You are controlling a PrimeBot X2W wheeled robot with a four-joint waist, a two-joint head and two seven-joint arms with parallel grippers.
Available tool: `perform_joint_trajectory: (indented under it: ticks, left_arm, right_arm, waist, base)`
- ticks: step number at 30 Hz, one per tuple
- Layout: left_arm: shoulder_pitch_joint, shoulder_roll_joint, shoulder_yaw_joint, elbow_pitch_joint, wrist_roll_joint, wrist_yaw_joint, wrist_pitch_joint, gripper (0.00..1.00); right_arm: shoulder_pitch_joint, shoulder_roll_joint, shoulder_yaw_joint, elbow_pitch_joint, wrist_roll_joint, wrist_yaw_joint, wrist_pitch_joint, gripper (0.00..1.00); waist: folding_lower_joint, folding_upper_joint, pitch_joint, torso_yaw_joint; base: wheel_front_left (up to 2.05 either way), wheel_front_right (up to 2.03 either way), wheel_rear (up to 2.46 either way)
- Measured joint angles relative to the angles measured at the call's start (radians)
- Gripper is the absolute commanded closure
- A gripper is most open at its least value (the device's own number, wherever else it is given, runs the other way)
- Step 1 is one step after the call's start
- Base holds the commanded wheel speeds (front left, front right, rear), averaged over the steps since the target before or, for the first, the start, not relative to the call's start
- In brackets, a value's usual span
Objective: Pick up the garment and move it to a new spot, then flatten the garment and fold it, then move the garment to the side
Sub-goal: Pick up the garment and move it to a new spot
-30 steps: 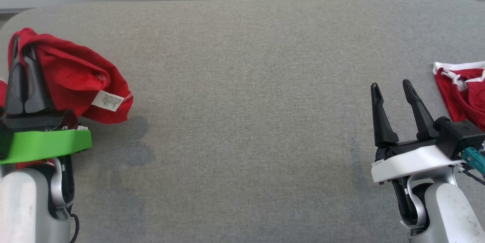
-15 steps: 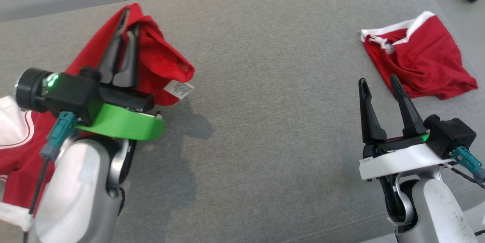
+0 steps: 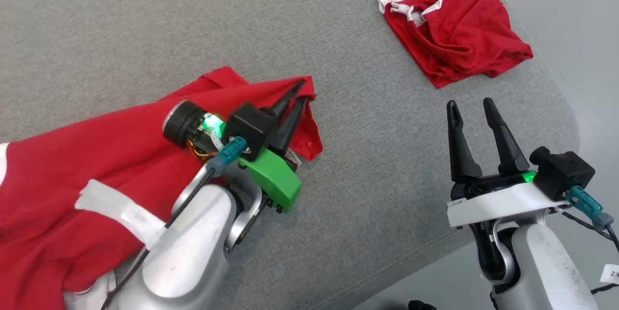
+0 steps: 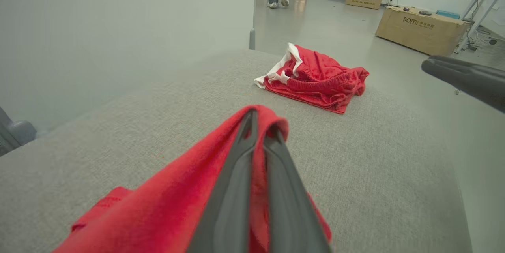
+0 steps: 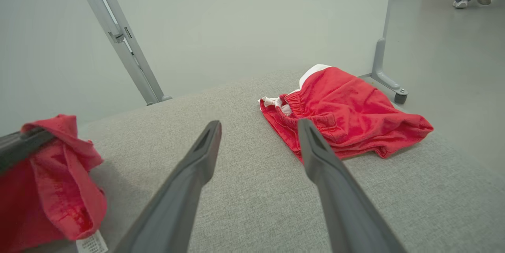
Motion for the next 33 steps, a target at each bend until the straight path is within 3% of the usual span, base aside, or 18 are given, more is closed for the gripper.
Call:
perform_joint_trajectory:
  ticks: [3,4,5,6,15,22,30,33]
  left_arm:
    - [-0.005,-0.002,-0.042,0.072,-0.003,-0.006,-0.003,1.00]
    - [-0.011,-0.003,-0.051,0.093,-0.005,-0.008,-0.010,0.93]
    - [-0.016,-0.006,-0.058,0.110,-0.010,-0.009,-0.011,0.55]
    - [-0.019,-0.009,-0.066,0.129,-0.016,-0.009,-0.012,0.00]
    - [-0.041,-0.023,-0.085,0.159,-0.062,-0.008,-0.140,0.00]
    - [-0.013,-0.005,-0.002,0.107,-0.084,0.062,-0.225,0.00]
    - [0.073,0.061,0.160,0.053,-0.130,0.167,-0.261,0.00]
    - [0.102,0.083,0.207,0.038,-0.140,0.186,-0.265,0.00]
  right_arm:
    - [-0.016,0.001,0.007,0.016,0.013,0.000,-0.005,0.00]
    - [-0.022,0.001,0.010,0.021,0.017,0.000,-0.007,0.00]
    - [-0.028,0.001,0.011,0.025,0.020,0.000,-0.009,0.00]
    - [-0.034,0.001,0.012,0.030,0.020,0.000,-0.009,0.00]
    - [-0.055,0.002,-0.014,0.053,-0.027,0.000,-0.015,0.00]
    - [-0.047,0.001,-0.040,0.048,-0.080,0.000,-0.015,0.00]
    - [-0.022,-0.012,-0.058,0.029,-0.124,0.000,-0.002,0.00]
    - [-0.019,-0.016,-0.060,0.025,-0.132,0.000,0.002,0.00]
  waist:
    - [0.0000,0.0000,0.035,-0.016]
    - [0.0000,0.0000,0.045,-0.020]
    - [0.0000,0.0000,0.054,-0.023]
    - [0.0000,0.0000,0.062,-0.025]
    - [0.0001,0.0000,0.052,0.018]
    - [0.0000,0.0000,-0.002,0.086]
    - [0.0000,0.0000,-0.061,0.174]
    - [0.0001,0.0000,-0.075,0.193]
  base:
    - [0.00,0.00,0.00]
    - [0.00,0.00,0.00]
    - [0.00,0.00,0.00]
    - [0.00,0.00,0.00]
    - [0.00,0.00,0.00]
    - [0.00,0.00,0.00]
    - [0.00,0.00,0.00]
    - [0.00,0.00,0.00]
